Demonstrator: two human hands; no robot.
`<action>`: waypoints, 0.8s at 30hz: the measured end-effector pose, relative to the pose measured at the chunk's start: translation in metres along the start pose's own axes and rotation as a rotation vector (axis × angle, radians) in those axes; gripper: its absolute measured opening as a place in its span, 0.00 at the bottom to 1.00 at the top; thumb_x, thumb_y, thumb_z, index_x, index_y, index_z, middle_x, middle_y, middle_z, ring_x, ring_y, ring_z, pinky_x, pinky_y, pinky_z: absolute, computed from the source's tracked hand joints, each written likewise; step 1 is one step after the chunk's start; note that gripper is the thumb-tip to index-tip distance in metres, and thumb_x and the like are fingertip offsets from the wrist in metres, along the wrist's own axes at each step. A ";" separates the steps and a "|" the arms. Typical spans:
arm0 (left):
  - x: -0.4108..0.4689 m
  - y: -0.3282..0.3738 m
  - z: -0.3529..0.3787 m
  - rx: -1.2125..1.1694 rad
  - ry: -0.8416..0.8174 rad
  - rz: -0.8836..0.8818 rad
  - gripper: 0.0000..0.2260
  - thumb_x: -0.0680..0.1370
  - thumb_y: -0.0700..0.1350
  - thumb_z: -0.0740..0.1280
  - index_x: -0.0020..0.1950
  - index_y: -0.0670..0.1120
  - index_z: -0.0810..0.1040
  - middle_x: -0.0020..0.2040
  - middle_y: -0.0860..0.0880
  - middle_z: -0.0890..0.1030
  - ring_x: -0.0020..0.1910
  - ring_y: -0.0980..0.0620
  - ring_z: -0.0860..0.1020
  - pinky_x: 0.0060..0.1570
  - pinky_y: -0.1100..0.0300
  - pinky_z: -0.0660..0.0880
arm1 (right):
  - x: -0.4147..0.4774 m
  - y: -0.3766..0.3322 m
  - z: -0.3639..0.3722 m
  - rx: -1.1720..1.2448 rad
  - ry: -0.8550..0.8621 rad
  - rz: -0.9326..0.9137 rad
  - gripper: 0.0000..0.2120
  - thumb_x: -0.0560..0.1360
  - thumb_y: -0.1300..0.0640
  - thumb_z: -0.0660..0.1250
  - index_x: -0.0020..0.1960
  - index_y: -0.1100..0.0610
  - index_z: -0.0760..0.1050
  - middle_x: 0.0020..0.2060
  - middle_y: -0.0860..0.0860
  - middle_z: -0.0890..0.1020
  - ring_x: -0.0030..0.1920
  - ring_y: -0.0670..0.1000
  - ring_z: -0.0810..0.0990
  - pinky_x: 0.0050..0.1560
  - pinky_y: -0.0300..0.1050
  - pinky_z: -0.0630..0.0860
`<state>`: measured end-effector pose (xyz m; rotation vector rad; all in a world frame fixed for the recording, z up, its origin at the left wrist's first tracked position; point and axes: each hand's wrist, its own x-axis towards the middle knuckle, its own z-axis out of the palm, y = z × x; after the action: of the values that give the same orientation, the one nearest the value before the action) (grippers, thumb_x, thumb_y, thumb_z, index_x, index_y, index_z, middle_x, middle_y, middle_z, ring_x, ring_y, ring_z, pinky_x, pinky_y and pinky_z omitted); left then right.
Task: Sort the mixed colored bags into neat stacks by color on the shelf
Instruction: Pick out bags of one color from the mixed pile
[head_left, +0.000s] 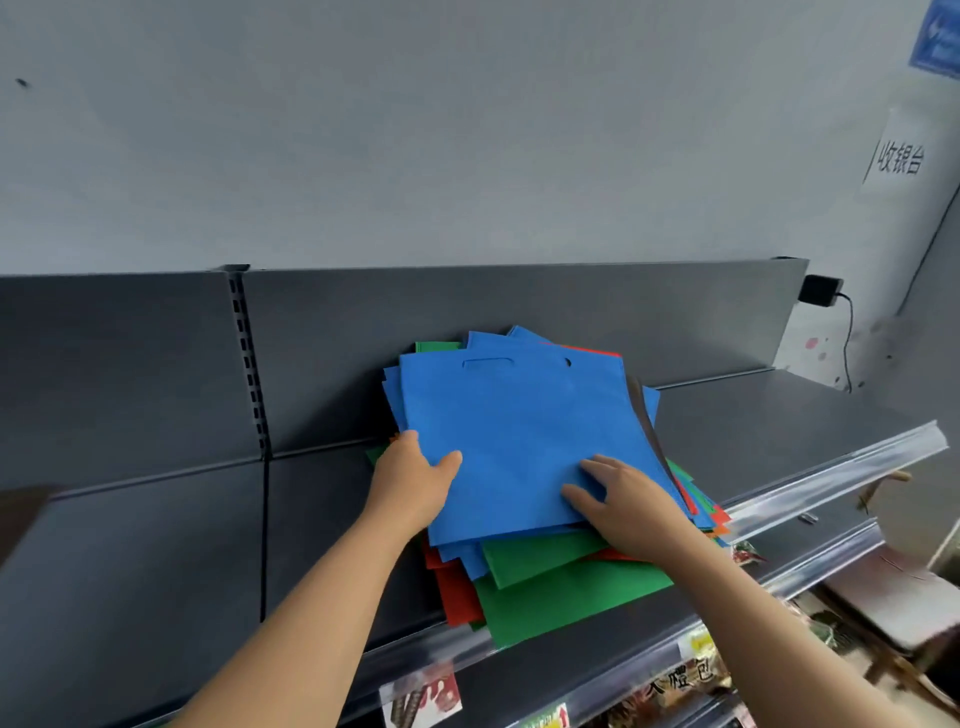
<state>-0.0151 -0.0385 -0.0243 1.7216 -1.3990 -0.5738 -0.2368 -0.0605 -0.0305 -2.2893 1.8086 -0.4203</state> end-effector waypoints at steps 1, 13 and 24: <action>0.001 0.001 0.000 -0.055 0.026 -0.033 0.12 0.79 0.46 0.66 0.60 0.46 0.68 0.51 0.53 0.69 0.43 0.54 0.72 0.40 0.61 0.68 | -0.002 -0.002 -0.001 0.033 -0.005 -0.026 0.19 0.79 0.46 0.58 0.63 0.57 0.72 0.60 0.51 0.75 0.62 0.52 0.72 0.59 0.47 0.68; 0.019 -0.020 0.003 -0.205 0.024 -0.084 0.12 0.74 0.45 0.71 0.56 0.47 0.77 0.51 0.51 0.81 0.47 0.52 0.80 0.42 0.56 0.78 | 0.013 0.022 0.002 0.000 0.093 0.037 0.15 0.79 0.47 0.57 0.56 0.58 0.69 0.47 0.53 0.77 0.52 0.56 0.73 0.48 0.47 0.67; 0.004 -0.022 -0.004 -0.221 0.132 -0.028 0.04 0.77 0.43 0.67 0.51 0.45 0.75 0.46 0.48 0.80 0.43 0.48 0.80 0.40 0.53 0.78 | 0.008 0.020 -0.001 0.069 0.117 0.067 0.24 0.77 0.43 0.60 0.64 0.60 0.66 0.60 0.55 0.75 0.60 0.56 0.73 0.62 0.50 0.69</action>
<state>0.0020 -0.0401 -0.0396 1.5750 -1.1752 -0.5956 -0.2533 -0.0730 -0.0354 -2.1939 1.8875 -0.6064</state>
